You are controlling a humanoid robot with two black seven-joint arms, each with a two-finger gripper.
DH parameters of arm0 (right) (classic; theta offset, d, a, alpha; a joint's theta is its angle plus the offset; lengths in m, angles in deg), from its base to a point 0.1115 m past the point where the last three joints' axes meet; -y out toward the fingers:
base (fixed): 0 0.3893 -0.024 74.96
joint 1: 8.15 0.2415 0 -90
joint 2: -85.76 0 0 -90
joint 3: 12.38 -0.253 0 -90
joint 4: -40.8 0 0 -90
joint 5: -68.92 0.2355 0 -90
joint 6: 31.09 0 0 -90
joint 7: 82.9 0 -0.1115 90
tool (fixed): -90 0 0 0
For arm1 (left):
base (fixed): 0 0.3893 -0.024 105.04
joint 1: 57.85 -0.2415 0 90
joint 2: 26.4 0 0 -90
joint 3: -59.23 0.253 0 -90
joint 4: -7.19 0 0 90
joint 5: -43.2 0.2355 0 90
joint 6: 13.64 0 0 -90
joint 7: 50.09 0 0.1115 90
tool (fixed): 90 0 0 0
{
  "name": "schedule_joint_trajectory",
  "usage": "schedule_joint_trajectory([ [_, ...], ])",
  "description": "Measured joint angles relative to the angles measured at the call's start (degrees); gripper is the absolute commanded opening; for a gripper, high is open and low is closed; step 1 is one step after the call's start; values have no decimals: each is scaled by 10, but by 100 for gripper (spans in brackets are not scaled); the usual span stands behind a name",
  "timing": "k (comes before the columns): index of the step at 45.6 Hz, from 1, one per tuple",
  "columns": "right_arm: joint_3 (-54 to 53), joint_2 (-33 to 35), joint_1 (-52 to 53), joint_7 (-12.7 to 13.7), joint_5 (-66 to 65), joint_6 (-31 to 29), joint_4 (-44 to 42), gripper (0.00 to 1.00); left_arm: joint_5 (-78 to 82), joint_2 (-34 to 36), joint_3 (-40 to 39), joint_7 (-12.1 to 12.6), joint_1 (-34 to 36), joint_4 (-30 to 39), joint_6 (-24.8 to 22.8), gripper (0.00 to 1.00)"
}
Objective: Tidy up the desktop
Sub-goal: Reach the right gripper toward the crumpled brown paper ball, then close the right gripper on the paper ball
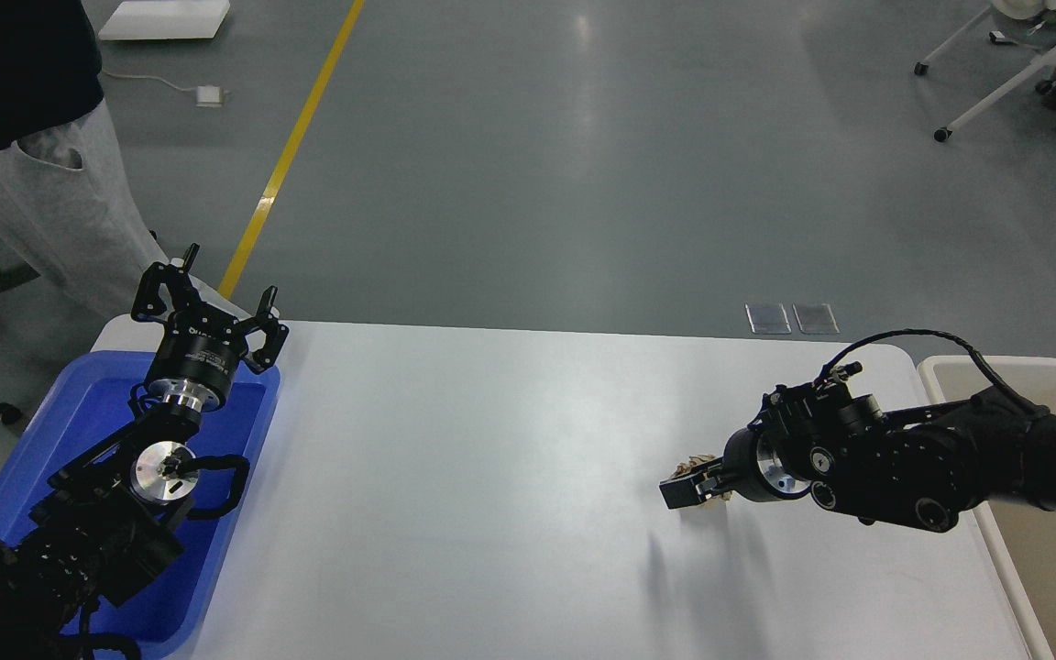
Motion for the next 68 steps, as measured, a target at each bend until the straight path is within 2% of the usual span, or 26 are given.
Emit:
schedule_joint_trajectory([
  [28,14,-29,-35,-1,-22,16,-76,100,0,0,0,0,0,0,0,100],
  [35,11,-34,-45,-1,-23,26,-88,97,0,0,0,0,0,0,0,100],
  [42,10,-38,-55,-2,-23,40,-97,76,0,0,0,0,0,0,0,100],
  [43,9,-39,-56,-2,-23,42,-98,65,0,0,0,0,0,0,0,100],
  [44,9,-39,-57,-3,-23,44,-99,48,0,0,0,0,0,0,0,100],
  [45,9,-40,-58,-4,-23,45,-100,36,0,0,0,0,0,0,0,100],
  [48,8,-43,-60,-6,-22,46,-102,29,0,0,0,0,0,0,0,100],
  [53,9,-48,-61,-7,-19,47,-106,0,0,0,0,0,0,0,0,100],
  [68,10,-54,-56,-7,-15,25,-110,0,0,0,0,0,0,0,0,100],
])
